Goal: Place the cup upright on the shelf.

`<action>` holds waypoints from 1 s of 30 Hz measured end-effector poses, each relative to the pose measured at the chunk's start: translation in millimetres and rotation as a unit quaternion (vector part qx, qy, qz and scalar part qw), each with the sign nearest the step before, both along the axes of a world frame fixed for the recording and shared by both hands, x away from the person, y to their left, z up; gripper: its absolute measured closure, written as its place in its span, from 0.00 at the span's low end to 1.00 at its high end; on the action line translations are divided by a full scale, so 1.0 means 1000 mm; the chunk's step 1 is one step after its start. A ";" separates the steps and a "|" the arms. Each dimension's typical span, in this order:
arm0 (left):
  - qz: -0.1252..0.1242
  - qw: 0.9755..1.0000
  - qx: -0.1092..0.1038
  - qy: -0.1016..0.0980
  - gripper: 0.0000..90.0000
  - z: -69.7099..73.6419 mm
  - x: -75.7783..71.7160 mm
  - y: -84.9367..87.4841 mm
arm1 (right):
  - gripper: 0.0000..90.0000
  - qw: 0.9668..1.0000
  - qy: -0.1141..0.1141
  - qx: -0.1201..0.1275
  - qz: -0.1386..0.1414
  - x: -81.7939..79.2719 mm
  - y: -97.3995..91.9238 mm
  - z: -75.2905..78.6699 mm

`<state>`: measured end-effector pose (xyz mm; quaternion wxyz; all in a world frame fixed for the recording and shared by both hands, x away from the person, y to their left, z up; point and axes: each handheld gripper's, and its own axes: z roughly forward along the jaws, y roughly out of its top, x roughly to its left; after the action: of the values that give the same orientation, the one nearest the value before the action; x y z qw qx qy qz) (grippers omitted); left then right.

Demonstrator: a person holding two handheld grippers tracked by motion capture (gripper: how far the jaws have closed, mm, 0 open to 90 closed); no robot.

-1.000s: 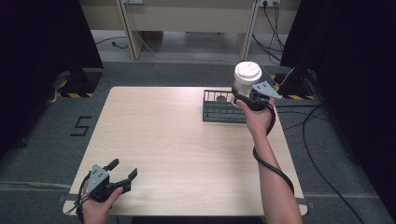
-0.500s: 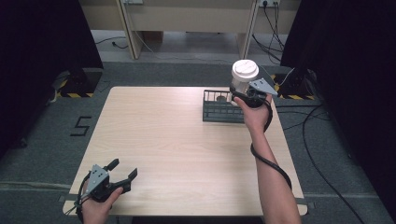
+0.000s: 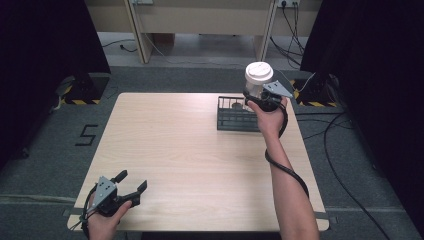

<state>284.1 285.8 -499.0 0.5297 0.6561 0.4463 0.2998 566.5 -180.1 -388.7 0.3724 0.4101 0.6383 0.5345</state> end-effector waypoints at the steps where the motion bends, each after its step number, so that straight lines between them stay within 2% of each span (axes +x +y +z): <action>1: 0.000 1.000 0.000 0.000 0.17 0.000 0.000 0.000 | 0.20 1.000 0.001 0.002 -0.001 0.001 0.001 0.000; 19: -0.001 1.000 0.000 0.000 0.17 0.000 0.000 0.000 | 0.20 1.000 0.020 0.005 -0.006 0.015 0.008 -0.010; 30: -0.003 1.000 0.000 0.000 0.17 0.000 0.000 -0.001 | 0.20 0.999 0.037 0.005 -0.011 0.018 0.011 -0.028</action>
<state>284.1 285.0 -499.1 0.5307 0.6574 0.4440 0.2985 584.7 -169.3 -416.6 0.3522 0.4386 0.6448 0.5175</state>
